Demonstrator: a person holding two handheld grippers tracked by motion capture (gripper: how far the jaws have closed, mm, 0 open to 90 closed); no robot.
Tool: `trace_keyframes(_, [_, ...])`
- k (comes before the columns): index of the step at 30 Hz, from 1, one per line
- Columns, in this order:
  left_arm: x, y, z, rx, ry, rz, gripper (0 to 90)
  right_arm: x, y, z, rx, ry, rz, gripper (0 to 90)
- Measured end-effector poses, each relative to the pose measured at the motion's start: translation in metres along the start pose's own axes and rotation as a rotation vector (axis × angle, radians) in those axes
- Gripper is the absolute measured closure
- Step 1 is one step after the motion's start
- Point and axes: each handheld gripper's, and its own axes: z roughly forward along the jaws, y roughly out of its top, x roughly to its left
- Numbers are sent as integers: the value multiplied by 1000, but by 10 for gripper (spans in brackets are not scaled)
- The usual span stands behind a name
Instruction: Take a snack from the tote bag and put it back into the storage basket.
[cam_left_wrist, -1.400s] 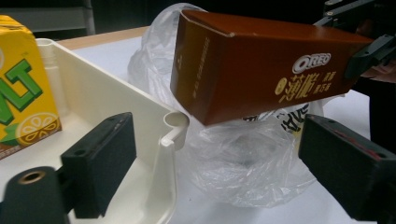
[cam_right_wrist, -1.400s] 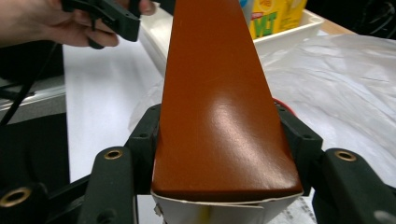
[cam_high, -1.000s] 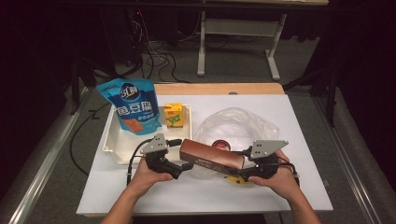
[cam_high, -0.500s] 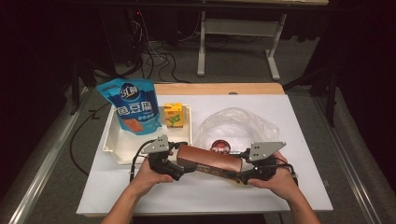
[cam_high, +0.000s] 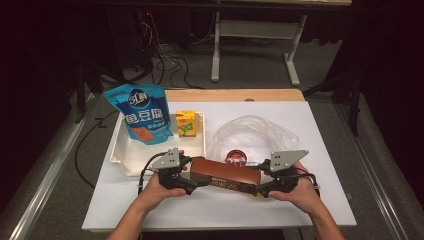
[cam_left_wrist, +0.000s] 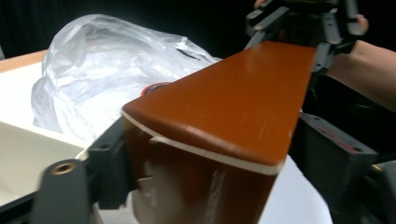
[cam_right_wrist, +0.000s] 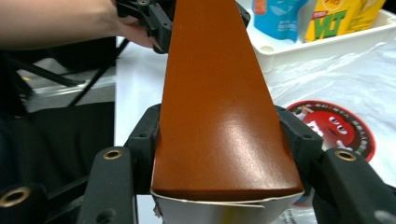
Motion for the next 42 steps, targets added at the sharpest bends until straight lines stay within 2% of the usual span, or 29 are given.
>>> trace_keyframes(1, [0, 0, -2, -11, -22, -2, 309, -2, -2, -2, -13, 15, 17, 422])
trace_keyframes(2, [0, 1, -3, -27, -69, -12, 361, -3, -3, -4, -24, 11, 25, 386])
trace_keyframes(3, [-1, 2, -4, -35, -110, -14, 415, -4, -4, -6, -27, -13, 34, 343])
trace_keyframes(4, [-3, 3, -3, -34, -131, -4, 450, -6, -5, -7, -27, -24, 39, 310])
trace_keyframes(6, [-7, 5, -2, -28, -134, 13, 473, -8, -7, -8, -25, -29, 52, 283])
trace_keyframes(8, [-6, 5, -3, -36, -137, 9, 477, -8, -8, -10, -39, -28, 57, 265])
trace_keyframes(13, [-1, 7, -18, -74, -78, -15, 478, -10, -9, -19, -71, -99, 103, 164])
trace_keyframes(17, [2, 8, -31, -95, -27, -17, 479, -13, -12, -25, -99, -141, 138, 173])
trace_keyframes(22, [5, 8, -45, -118, 23, -26, 478, -13, -13, -30, -115, -162, 145, 174])
trace_keyframes(29, [6, 9, -57, -108, 93, -15, 477, -15, -17, -30, -111, -188, 157, 178])
trace_keyframes(35, [6, 10, -65, -107, 119, -11, 478, -16, -21, -31, -111, -210, 176, 183])
trace_keyframes(42, [9, 10, -80, -135, 171, -19, 478, -19, -27, -34, -116, -228, 198, 193])
